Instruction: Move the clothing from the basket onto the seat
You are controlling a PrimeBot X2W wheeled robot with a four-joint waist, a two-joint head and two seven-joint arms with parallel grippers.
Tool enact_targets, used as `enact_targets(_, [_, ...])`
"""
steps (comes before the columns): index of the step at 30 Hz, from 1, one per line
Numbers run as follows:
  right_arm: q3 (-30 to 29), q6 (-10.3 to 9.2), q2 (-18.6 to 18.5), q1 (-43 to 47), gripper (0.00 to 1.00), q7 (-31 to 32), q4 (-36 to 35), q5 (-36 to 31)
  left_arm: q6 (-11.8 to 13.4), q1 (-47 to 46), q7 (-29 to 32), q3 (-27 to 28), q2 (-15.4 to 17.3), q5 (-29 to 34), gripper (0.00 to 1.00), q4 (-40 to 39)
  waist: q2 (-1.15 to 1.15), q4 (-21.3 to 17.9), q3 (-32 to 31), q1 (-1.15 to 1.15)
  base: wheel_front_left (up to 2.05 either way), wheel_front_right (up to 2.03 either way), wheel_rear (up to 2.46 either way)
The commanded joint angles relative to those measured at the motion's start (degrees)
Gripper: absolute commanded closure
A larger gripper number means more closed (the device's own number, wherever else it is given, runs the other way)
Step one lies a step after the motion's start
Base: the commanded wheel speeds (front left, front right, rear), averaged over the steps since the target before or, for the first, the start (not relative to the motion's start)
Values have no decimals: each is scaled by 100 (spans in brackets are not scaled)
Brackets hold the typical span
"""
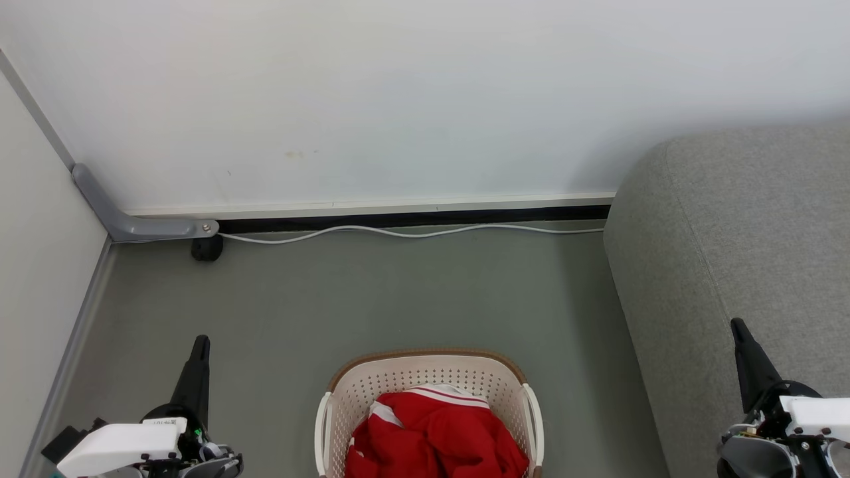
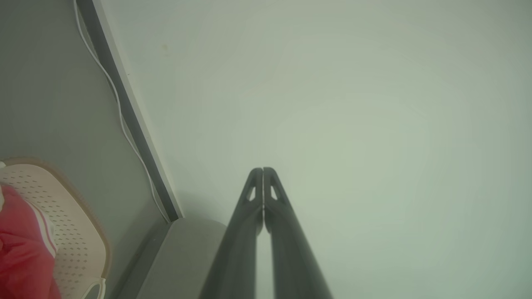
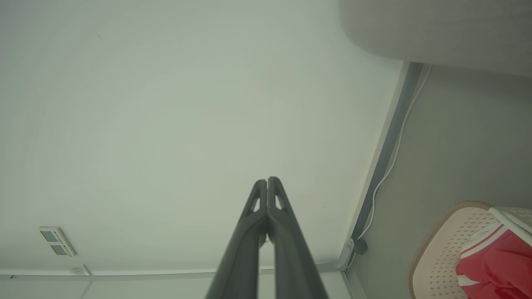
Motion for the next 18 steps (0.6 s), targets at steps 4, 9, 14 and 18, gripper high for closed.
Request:
enact_targets(4, [99, 9, -57, -94, 100, 43, -178, 67, -47, -333, 34, 184, 100, -23, 100, -169, 0, 0, 0, 0, 0, 0, 0])
enact_targets(9, [99, 9, -57, -94, 100, 43, -178, 67, -47, -333, 34, 184, 100, -23, 100, -169, 0, 0, 0, 0, 0, 0, 0])
enact_targets(14, [99, 9, -57, -94, 100, 43, -178, 67, -47, -333, 34, 184, 100, -23, 100, -169, 0, 0, 0, 0, 0, 0, 0])
enact_targets(18, [99, 9, -57, -94, 100, 43, -178, 67, -47, -333, 34, 184, 100, -23, 100, -169, 0, 0, 0, 0, 0, 0, 0])
